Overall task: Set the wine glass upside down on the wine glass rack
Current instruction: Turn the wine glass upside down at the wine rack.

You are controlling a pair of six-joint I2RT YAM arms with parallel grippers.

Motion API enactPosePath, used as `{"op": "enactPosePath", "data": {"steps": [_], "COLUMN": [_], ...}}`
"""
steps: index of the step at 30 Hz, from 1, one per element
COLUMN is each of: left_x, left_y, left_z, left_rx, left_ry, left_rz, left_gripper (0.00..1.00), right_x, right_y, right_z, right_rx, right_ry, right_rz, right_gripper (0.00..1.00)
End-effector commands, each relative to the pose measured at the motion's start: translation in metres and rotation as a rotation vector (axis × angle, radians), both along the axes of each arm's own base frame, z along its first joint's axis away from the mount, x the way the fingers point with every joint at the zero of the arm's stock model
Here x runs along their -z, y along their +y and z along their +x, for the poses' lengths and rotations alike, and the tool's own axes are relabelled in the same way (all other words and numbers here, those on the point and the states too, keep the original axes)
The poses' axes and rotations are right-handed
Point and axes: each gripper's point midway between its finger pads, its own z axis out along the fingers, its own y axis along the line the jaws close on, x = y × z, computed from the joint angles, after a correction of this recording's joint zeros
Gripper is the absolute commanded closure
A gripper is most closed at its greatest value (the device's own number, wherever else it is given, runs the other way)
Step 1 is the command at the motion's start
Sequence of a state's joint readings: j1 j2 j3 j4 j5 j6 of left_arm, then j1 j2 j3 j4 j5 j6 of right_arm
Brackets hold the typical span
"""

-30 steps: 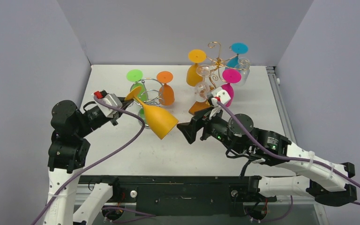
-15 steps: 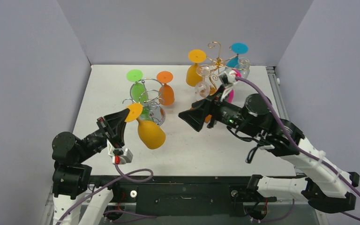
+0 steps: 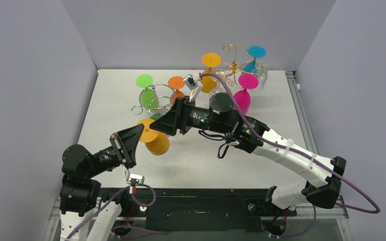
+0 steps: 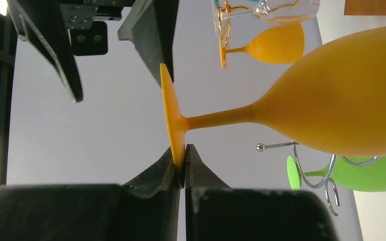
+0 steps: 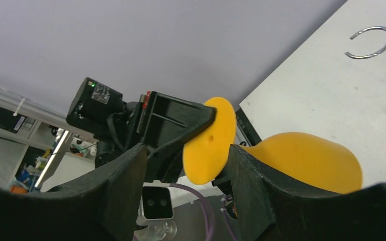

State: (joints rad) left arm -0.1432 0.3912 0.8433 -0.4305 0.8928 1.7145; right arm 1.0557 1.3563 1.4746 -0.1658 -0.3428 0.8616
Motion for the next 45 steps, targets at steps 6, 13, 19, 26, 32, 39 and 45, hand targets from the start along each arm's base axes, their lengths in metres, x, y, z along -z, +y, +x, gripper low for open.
{"op": "enactPosePath", "data": {"steps": [6, 13, 19, 26, 32, 39, 45], "left_x": [-0.007, -0.008, -0.008, -0.008, 0.003, -0.011, -0.022], "left_y": [-0.002, -0.002, 0.002, 0.015, 0.024, 0.036, 0.039], "left_z": [-0.001, 0.001, 0.010, 0.021, 0.028, 0.054, 0.076], "left_rx": [0.015, 0.012, -0.023, -0.114, -0.180, -0.299, -0.357], "left_ry": [-0.070, -0.085, -0.037, 0.163, 0.377, 0.740, 0.992], "left_rz": [0.024, 0.011, -0.024, -0.154, -0.292, -0.644, -0.947], "left_gripper": [1.00, 1.00, 0.62, 0.04, 0.04, 0.04, 0.04], "right_x": [-0.013, -0.006, -0.004, 0.005, 0.029, 0.049, 0.062], "right_y": [0.016, 0.018, 0.017, -0.003, -0.023, -0.044, -0.055], "right_z": [-0.006, -0.004, 0.005, 0.032, 0.052, 0.083, 0.104], "right_rx": [-0.046, -0.044, -0.028, 0.070, 0.171, 0.282, 0.347], "right_ry": [0.027, 0.048, 0.091, 0.137, 0.188, 0.223, 0.247], "right_rz": [0.070, 0.072, 0.105, 0.136, 0.118, 0.123, 0.136], "right_gripper": [0.55, 0.71, 1.00, 1.00, 1.00, 1.00, 1.00]}}
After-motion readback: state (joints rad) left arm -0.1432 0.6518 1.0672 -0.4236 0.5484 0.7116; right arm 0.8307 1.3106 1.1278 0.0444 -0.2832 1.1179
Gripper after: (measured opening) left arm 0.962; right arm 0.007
